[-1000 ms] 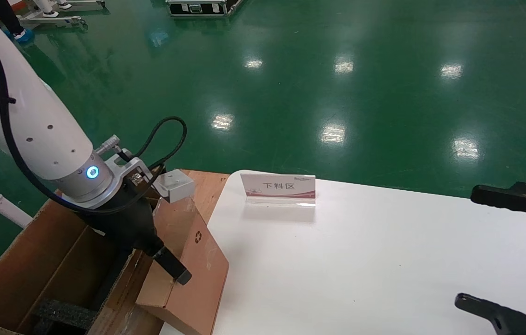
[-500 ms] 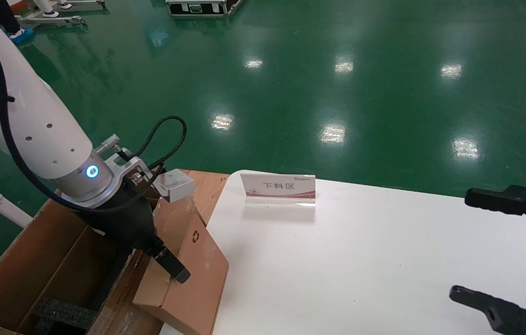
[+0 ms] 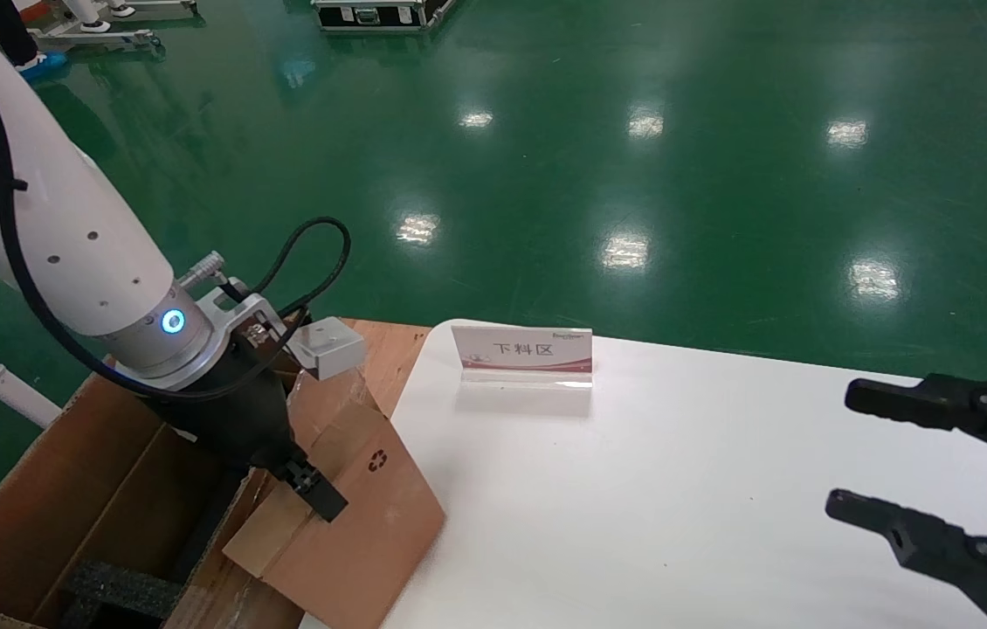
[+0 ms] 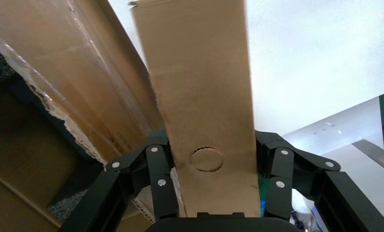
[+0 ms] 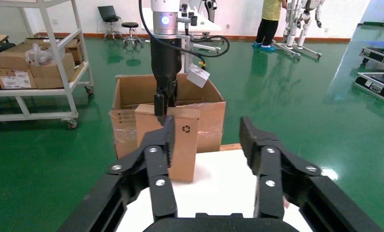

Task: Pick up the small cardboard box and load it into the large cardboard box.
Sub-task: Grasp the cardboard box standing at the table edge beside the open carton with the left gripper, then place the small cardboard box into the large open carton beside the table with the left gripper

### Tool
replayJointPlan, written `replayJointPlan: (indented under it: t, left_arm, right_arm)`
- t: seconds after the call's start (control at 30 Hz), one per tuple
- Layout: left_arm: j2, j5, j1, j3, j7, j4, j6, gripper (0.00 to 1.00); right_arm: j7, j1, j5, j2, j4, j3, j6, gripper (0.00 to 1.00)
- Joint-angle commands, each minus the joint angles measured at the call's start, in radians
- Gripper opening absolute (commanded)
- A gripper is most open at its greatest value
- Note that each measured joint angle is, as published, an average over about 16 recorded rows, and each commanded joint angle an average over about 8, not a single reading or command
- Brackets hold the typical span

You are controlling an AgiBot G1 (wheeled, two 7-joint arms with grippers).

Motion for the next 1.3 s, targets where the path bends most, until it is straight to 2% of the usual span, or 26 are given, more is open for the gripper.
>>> replayJointPlan:
  t: [0.03,0.27,0.5,0.8,0.97,1.3]
  left_arm:
    - [0.001,-0.001,0.004,0.001,-0.002,0.001,0.0,0.0]
    - [-0.005,-0.001,-0.067,-0.035,0.028,0.017,0.002,0.0]
    - [-0.008,0.012,-0.216,-0.098,0.071,0.035,0.028,0.0]
    - [0.024,0.079,-0.429,-0.123,0.139,0.105,0.148,0.0]
    - [0.06,0.085,-0.525,-0.047,0.186,0.131,0.18,0.0]
    - [0.107,0.019,-0.655,0.251,0.196,0.141,0.207,0.0]
  right_arm:
    - [0.0,0.0,0.0,0.0,0.0,0.0,0.0,0.0]
    - [0.0,0.0,0.0,0.0,-0.001,0.0,0.0,0.0]
    - [-0.001,0.001,0.0,0.0,-0.001,-0.001,0.0,0.0]
    - [-0.001,0.001,0.001,0.0,-0.001,-0.002,0.0,0.0]
    - [-0.001,0.001,0.001,0.0,-0.001,-0.002,0.0,0.0]
    - [-0.001,0.001,0.001,0.001,-0.001,-0.002,0.0,0.0]
